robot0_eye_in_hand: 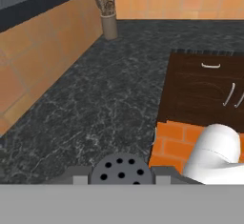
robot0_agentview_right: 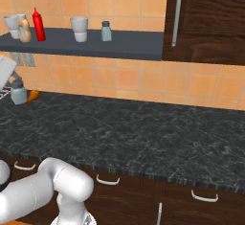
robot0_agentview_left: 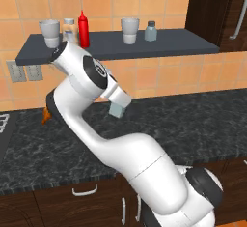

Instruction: Put the shaker and condiment bottle from the counter next to their counterparts in the cabinet.

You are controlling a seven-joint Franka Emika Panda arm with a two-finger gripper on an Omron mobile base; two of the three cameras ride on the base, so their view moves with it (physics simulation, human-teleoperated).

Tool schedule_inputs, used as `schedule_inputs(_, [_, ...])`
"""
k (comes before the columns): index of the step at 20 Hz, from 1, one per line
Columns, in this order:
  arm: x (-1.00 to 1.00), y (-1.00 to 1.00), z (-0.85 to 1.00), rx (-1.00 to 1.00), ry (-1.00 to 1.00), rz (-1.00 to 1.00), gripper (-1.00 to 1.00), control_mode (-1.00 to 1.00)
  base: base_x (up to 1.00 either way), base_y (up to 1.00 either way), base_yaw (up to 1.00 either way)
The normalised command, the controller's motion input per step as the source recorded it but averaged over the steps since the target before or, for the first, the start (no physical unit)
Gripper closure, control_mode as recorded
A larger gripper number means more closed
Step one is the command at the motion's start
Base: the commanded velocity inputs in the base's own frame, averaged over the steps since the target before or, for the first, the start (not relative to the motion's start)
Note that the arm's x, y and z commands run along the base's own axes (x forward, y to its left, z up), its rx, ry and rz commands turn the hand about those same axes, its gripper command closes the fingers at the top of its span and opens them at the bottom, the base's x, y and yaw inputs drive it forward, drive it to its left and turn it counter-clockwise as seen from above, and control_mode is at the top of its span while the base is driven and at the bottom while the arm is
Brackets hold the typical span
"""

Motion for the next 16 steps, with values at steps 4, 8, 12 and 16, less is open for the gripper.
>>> schedule_inputs(4, [0.0, -0.58, 0.94, -0.03, 0.0, 0.04, 1.0, -1.0, 0.0, 0.0, 0.0])
schedule_inputs(8, [0.01, -0.66, 0.7, 0.0, 0.0, 0.05, 1.0, -1.0, 0.0, 0.0, 0.0])
schedule_inputs(12, [0.0, -0.6, 0.38, 0.0, 0.0, 0.1, 1.0, -1.0, 0.0, 0.0, 0.0])
schedule_inputs(16, [0.01, -0.61, 0.48, 0.0, 0.0, 0.15, 1.0, -1.0, 0.0, 0.0, 0.0])
